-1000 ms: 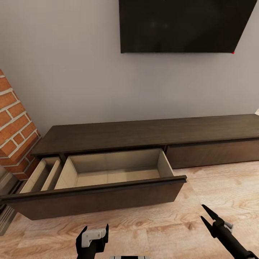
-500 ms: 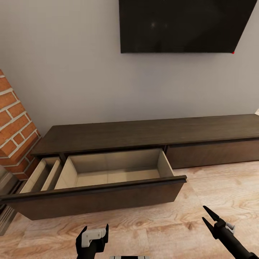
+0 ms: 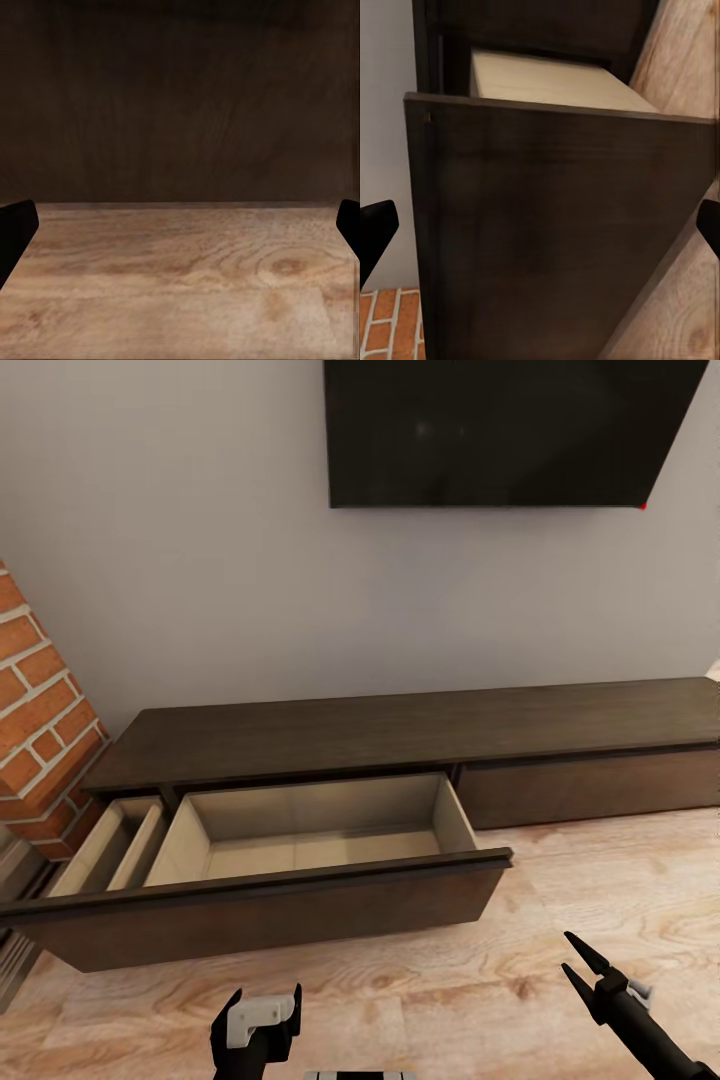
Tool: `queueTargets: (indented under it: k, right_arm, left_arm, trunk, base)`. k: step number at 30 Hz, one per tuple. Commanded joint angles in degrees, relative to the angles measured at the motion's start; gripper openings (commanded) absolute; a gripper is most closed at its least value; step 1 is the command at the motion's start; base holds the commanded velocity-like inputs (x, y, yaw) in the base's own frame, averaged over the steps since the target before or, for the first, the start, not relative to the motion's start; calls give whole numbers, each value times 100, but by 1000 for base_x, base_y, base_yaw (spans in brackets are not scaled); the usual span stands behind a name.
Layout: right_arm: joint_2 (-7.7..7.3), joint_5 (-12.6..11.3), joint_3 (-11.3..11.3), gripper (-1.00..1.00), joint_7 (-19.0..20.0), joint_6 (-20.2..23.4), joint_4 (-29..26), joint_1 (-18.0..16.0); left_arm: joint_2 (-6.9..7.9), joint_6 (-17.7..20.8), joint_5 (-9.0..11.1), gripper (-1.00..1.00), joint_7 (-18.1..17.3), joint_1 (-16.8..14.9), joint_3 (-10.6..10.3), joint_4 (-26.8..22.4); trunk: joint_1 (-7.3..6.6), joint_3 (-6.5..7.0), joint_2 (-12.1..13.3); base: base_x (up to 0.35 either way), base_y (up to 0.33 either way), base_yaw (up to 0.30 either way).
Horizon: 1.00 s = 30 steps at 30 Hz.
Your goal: Place each of the two pumpkins and all three candles from the living room inside a cabinet in the living room (use any cabinet), then make sure every cabinet is closed, and position the cauldron so it is next to a table in the living room.
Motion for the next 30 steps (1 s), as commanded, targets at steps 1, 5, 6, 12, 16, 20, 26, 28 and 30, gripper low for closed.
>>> queueTargets:
  k: [1,5,6,12,16,20,26,28,30]
  right_arm:
    - [-1,-52,19,100,7,52,5,-1]
    - [0,-53,17,100,7,48,5,-2]
    - [0,-53,15,100,7,48,5,0]
    - [5,-58,4,100,-5,47,5,-1]
    - [8,-55,2,100,-39,47,5,-2]
    - [9,-53,5,100,-81,47,9,2]
    - [9,-42,26,100,-111,40,30,3]
    - [1,-33,37,100,-114,39,30,5]
    - [-4,-4,50,100,-115,40,31,46]
  left_arm:
    - [0,-19,58,100,25,0,-9,-4]
    - [-5,-15,46,100,38,-5,-10,1]
    - [-7,-12,43,100,41,-7,-7,5]
    - [-11,-8,38,100,44,-8,-7,11]
    - [-14,-1,37,100,44,-8,-9,15]
    - [-15,5,39,100,45,-8,-10,14]
    - [-15,36,49,100,38,-8,-10,8]
    - [-15,45,51,100,37,-8,-15,6]
    - [-15,53,53,100,36,-8,-15,5]
  trunk:
    - [-1,-4,-2]
    - [-1,-4,-2]
    - [-1,-4,-2]
    - [-1,-4,-2]
    - [-1,-4,-2]
    - [-1,-4,-2]
    - [-1,-4,-2]
    - [-1,-4,-2]
    - [-1,-4,-2]
  base:
    - [0,-230,0]
    - [0,-258,0]
    - [0,-273,0]
    - [0,-279,0]
    - [0,-284,31]
    - [0,-285,190]
    - [-29,-286,271]
    - [-74,-286,286]
    - [-84,-286,288]
